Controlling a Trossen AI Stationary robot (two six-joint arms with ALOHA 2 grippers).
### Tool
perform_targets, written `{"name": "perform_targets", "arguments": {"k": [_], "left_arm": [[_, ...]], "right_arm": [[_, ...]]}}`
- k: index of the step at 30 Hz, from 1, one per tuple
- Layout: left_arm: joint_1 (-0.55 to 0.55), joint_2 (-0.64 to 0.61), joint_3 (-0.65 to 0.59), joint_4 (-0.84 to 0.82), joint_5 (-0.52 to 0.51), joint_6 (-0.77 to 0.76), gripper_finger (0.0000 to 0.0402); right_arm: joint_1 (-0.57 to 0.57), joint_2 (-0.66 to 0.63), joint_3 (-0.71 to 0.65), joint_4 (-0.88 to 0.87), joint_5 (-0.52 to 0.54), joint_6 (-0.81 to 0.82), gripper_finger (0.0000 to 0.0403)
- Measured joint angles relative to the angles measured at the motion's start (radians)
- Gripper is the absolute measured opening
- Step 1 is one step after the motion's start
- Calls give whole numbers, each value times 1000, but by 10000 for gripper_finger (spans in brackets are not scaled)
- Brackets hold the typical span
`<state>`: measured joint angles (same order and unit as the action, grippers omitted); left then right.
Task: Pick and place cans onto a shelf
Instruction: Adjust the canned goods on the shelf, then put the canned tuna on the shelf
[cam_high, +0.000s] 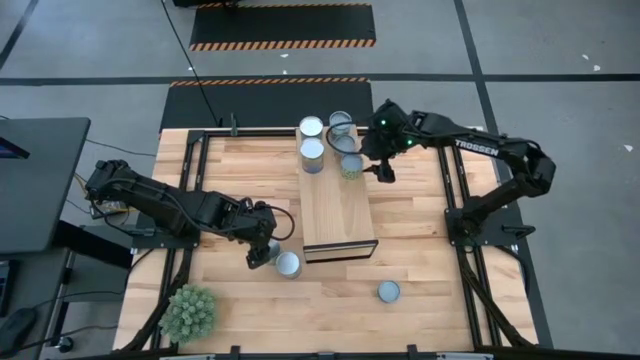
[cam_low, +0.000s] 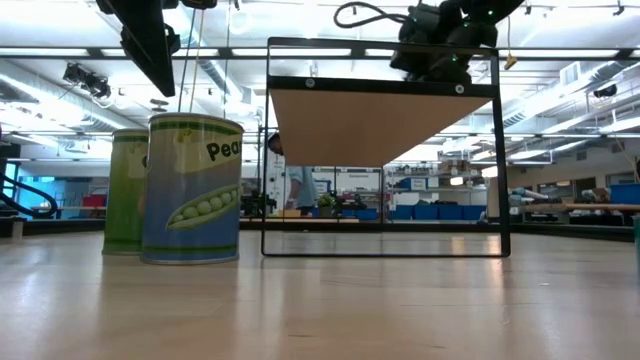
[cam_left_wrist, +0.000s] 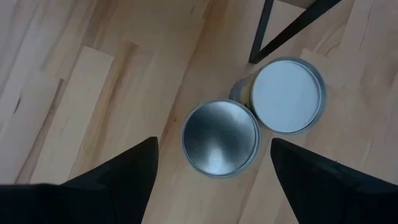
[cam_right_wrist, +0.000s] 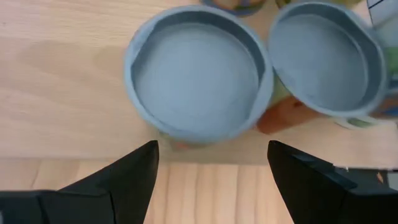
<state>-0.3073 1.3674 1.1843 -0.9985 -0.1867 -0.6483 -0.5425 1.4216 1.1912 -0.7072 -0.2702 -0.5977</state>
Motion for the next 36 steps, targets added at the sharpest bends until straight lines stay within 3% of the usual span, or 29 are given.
{"name": "perform_targets", "arguments": {"k": [12,24,30,36], "left_arm": [[-1,0,0,0,0,3,315],[-6,0,0,-1,0,5,315],[-6,0,0,4,-42,5,315],[-6,0,0,108,-127,-64,315]], "right_arm": [[25,1,0,102,47,74,308],[69,-75,0,-76,112,259,308],[170,-181,0,-164,120,453,308],[374,-241,0,-278,240,622,308]]}}
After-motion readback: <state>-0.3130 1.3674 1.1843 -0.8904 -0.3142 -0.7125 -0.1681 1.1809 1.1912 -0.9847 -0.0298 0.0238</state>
